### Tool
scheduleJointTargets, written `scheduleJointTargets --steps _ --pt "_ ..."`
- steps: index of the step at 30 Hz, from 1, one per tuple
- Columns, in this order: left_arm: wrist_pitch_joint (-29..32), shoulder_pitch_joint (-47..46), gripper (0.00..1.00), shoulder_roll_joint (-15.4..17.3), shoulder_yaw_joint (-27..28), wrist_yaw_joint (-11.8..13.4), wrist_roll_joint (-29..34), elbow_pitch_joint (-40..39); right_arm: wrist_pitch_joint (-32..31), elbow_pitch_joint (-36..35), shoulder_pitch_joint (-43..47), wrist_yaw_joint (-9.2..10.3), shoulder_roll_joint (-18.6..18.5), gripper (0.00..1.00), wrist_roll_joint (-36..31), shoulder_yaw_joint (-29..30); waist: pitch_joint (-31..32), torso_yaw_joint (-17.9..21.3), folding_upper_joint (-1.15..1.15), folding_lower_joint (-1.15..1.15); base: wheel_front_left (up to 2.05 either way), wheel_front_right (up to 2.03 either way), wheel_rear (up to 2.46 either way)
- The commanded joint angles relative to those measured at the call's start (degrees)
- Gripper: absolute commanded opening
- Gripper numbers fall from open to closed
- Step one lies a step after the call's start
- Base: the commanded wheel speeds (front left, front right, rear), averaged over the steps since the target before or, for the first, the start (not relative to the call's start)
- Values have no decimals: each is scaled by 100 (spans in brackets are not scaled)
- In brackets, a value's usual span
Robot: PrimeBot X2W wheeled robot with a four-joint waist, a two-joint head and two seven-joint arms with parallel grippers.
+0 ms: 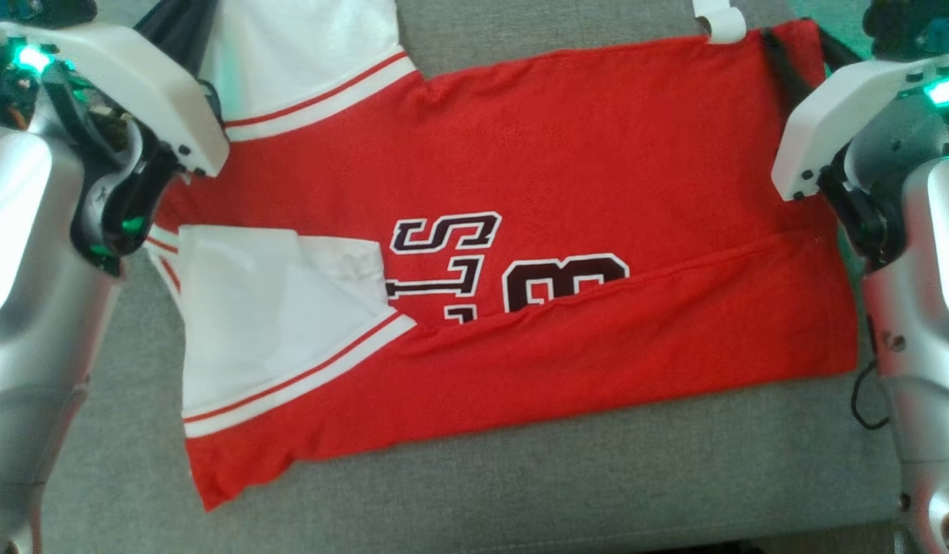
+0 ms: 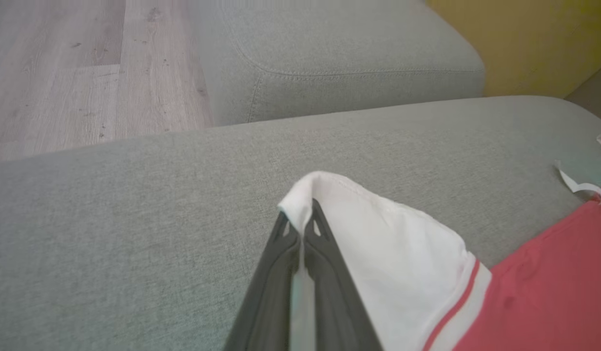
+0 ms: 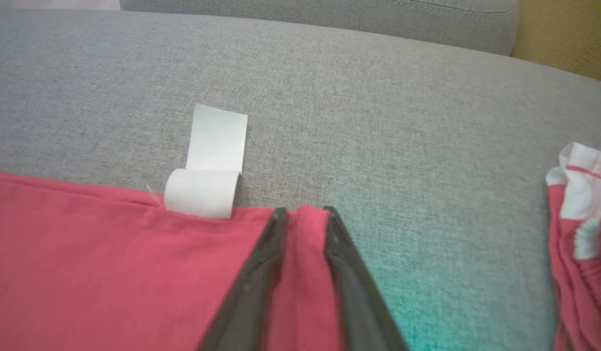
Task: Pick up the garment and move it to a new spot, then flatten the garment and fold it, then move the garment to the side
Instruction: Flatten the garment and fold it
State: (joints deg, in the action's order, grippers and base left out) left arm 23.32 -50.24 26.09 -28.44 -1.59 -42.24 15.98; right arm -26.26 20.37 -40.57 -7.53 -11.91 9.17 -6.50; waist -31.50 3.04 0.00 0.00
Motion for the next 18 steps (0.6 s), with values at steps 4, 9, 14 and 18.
scheduleJointTargets --steps 4,9,14,18 --pt "-130 -84 0 181 202 2 -46 -354 126 -63 -164 4 -55 0 53 12 109 -91 0 0 0 0 0" --pt "-322 81 0 185 227 1 -61 -495 463 12 -191 4 -17 0 -16 96 290 -122 0 0 0 0 0" --pt "-639 506 0 163 266 -39 -161 -764 846 12 26 4 27 0 -23 166 567 -166 0 0 0 0 0" --pt "-1068 1062 0 204 312 -4 -137 -1095 1159 -106 413 4 48 0 -101 294 839 -221 0 0 0 0 0"
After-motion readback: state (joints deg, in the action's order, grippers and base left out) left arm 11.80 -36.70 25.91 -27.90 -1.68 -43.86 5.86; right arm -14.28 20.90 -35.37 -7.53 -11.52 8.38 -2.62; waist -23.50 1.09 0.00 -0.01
